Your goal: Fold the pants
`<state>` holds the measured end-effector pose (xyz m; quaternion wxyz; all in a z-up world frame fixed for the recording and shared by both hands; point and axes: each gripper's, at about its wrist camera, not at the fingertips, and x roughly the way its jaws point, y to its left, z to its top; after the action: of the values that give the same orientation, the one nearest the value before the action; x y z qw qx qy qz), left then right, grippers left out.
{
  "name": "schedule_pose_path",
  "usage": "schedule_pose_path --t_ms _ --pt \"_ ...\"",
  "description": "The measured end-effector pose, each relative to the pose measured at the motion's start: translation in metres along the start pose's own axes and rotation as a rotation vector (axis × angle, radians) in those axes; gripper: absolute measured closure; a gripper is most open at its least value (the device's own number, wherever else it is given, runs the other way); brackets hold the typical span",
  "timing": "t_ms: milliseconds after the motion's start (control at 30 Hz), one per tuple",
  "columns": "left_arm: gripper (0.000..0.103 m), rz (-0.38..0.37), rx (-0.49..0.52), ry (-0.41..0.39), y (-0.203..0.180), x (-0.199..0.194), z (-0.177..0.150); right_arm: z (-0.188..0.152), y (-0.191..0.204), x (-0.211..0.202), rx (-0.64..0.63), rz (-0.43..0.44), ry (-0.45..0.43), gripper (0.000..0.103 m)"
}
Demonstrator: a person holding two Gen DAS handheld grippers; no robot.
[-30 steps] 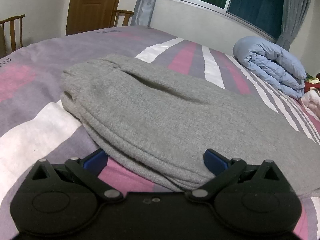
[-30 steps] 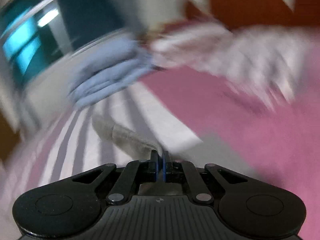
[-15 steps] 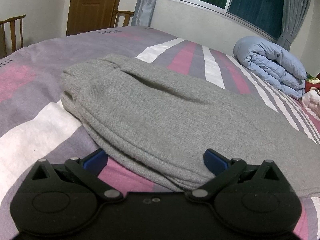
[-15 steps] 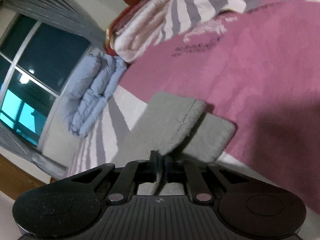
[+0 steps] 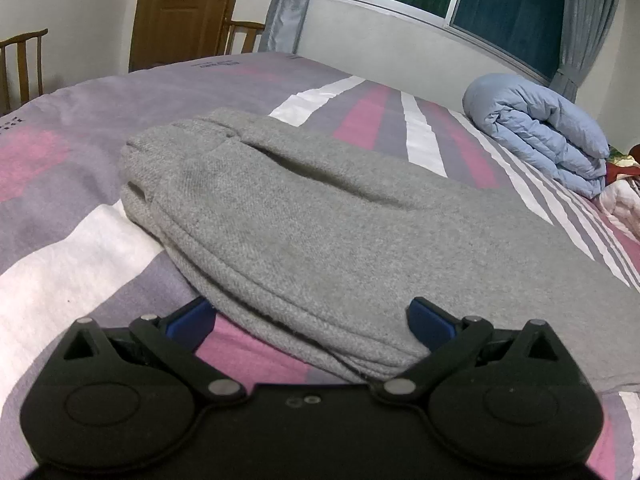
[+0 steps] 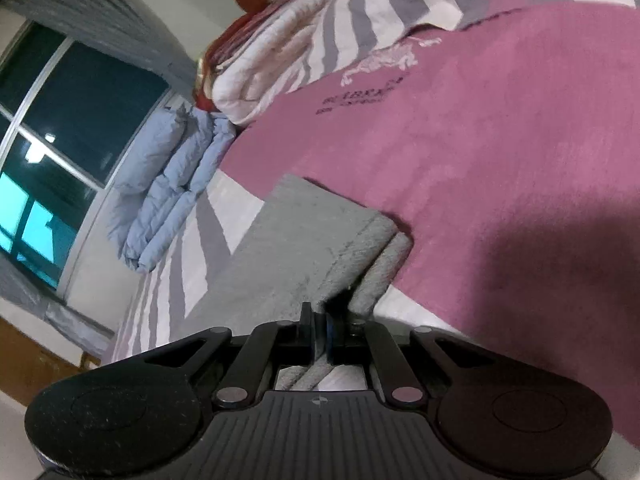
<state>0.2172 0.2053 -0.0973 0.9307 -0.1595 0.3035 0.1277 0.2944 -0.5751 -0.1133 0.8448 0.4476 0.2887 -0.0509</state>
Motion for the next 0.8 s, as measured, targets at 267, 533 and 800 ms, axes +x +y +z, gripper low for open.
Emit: schedule_pose_path --t_ms 267,533,800 --pt "0.011 0.018 -0.027 -0.093 0.007 -0.024 0.003 -0.037 0.043 -0.06 -0.187 0.079 -0.112 0.06" --pt "0.043 0.028 -0.171 -0.161 0.05 -0.03 0.032 -0.078 0.077 -0.063 -0.307 0.104 -0.088 0.059" --pt "0.087 -0.044 -0.177 -0.131 0.076 -0.01 0.066 -0.077 0.075 -0.051 -0.283 0.072 -0.053 0.059"
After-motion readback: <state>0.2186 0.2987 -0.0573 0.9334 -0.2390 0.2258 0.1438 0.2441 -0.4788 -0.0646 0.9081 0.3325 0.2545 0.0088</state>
